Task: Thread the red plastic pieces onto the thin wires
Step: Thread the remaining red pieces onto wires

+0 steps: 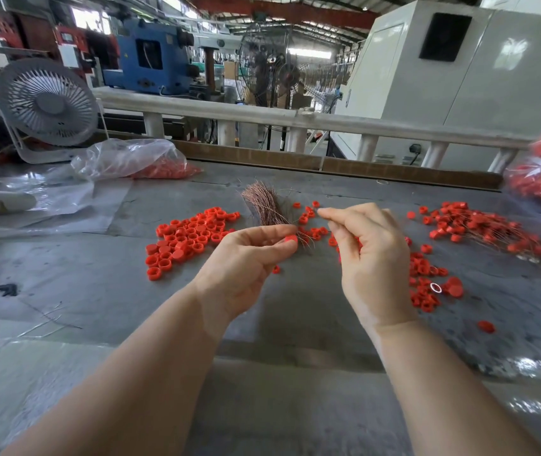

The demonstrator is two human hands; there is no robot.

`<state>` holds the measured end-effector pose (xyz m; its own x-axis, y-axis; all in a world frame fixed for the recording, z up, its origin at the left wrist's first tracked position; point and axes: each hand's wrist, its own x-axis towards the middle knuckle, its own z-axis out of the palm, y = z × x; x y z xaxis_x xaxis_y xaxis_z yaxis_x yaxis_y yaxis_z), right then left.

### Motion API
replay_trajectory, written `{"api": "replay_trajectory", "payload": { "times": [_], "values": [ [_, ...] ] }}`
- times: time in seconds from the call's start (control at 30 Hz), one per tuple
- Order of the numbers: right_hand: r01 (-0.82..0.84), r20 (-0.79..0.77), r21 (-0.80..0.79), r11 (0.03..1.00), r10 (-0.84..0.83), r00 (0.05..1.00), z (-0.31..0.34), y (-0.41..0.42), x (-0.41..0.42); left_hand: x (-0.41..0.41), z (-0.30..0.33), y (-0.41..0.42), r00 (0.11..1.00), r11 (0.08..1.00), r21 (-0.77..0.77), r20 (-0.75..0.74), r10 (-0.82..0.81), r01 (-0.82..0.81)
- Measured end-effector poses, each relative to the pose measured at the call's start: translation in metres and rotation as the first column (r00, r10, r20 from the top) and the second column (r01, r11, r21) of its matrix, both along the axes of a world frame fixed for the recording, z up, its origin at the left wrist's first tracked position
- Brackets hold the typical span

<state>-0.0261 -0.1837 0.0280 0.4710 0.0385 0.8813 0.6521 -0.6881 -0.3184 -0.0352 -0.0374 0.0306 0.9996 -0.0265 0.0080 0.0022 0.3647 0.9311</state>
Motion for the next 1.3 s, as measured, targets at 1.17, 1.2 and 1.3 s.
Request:
{"api": "replay_trajectory", "payload": {
  "times": [1.17,1.2,1.3],
  "values": [
    [-0.065,-0.087,-0.017,0.998,0.063,0.994,-0.0011,0.0047,-0.0023,0.0012,-0.0014,-0.0013,0.983,0.929,-0.358,-0.114,-0.146,0.097],
    [-0.065,-0.087,-0.016,0.998,0.064,0.994,-0.0009,0.0047,-0.0024,0.0012,-0.0013,-0.0013,0.983,0.928,-0.361,-0.112,-0.146,0.096],
    [-0.069,-0.091,-0.016,0.997,0.067,0.994,-0.0008,0.0051,-0.0022,0.002,-0.0021,-0.0013,0.984,0.921,-0.378,-0.108,-0.142,0.091]
  ]
}}
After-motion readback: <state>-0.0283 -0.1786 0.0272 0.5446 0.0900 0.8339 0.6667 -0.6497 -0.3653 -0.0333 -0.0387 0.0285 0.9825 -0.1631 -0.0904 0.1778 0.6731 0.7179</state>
